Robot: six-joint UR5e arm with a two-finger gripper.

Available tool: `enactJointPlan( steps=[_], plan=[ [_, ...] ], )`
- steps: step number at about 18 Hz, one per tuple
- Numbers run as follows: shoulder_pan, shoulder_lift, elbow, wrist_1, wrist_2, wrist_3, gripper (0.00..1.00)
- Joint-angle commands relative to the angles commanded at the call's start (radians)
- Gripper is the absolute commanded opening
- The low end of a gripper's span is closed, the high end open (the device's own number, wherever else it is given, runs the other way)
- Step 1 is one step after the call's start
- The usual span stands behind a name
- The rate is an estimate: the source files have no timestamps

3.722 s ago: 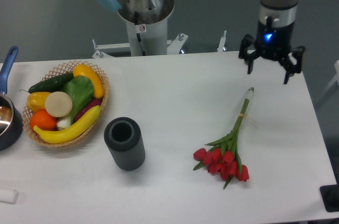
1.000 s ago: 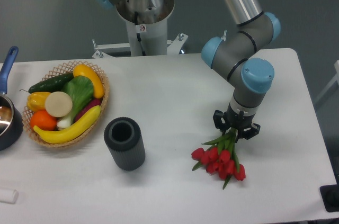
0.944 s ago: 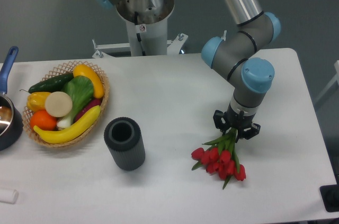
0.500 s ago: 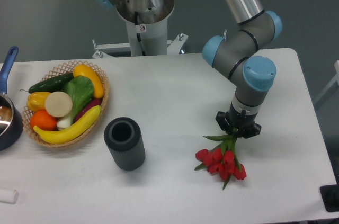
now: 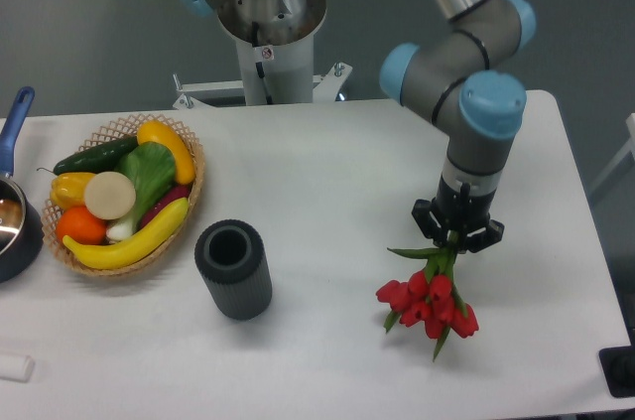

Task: Pick up the flowers from the table
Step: 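Lift the gripped tulip bunch up off the table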

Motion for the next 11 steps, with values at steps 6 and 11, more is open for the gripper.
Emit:
enactJointPlan(
  steps=[6,11],
  plan=[
    [0.038,0.120,0.003,0.002,-0.229,-0.066,0.23],
    [0.080,0.149,0.009,0.000,-0.299,-0.066,0.23]
  ],
)
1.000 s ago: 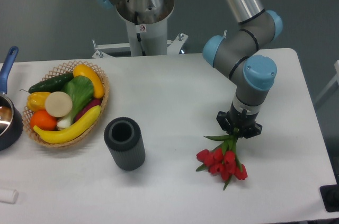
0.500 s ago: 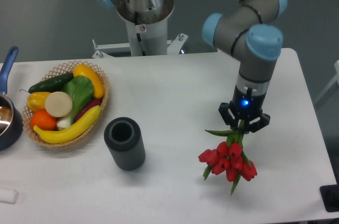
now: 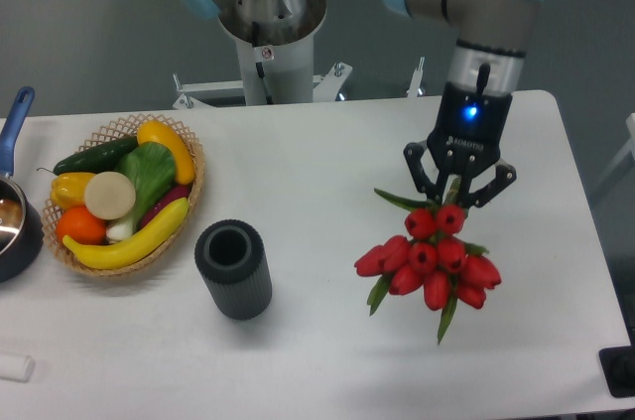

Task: Pick up the flowers from the table
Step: 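Lift the gripped tulip bunch up off the table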

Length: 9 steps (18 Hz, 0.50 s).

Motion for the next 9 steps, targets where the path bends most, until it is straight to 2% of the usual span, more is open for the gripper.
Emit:
enactJointPlan(
  steps=[9],
  plan=[
    [0.015,-0.002,0.014,0.000,-0.025,-0.008,0.23]
  ],
)
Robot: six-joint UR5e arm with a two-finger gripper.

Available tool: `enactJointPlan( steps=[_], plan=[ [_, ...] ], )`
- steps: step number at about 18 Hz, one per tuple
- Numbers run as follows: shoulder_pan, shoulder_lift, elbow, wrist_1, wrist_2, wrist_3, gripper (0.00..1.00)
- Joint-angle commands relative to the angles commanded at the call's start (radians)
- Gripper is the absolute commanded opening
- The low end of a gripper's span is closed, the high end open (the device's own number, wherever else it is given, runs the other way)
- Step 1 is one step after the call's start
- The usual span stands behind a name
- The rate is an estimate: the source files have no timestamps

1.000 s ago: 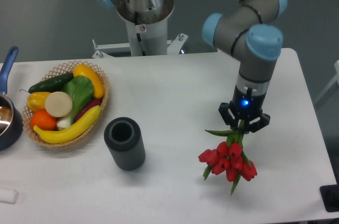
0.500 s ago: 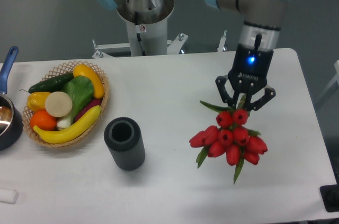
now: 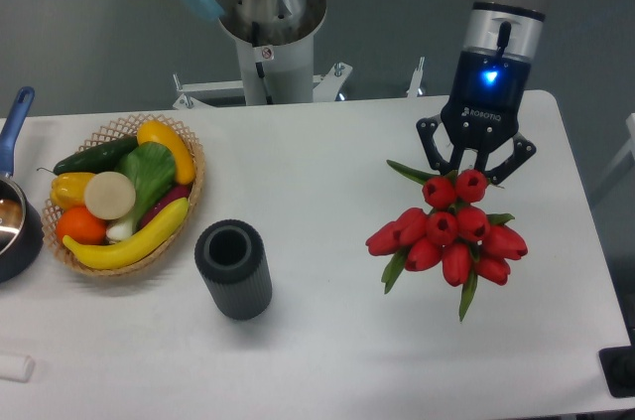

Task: Pick up the flowers from the table
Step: 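Lift the gripped tulip bunch up off the table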

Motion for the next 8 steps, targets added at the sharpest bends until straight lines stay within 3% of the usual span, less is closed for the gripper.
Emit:
enactJointPlan(
  steps=[8],
  plan=[
    [-0.002,0.000,0.011,0.000,-0.021,0.000,0.23]
  ],
)
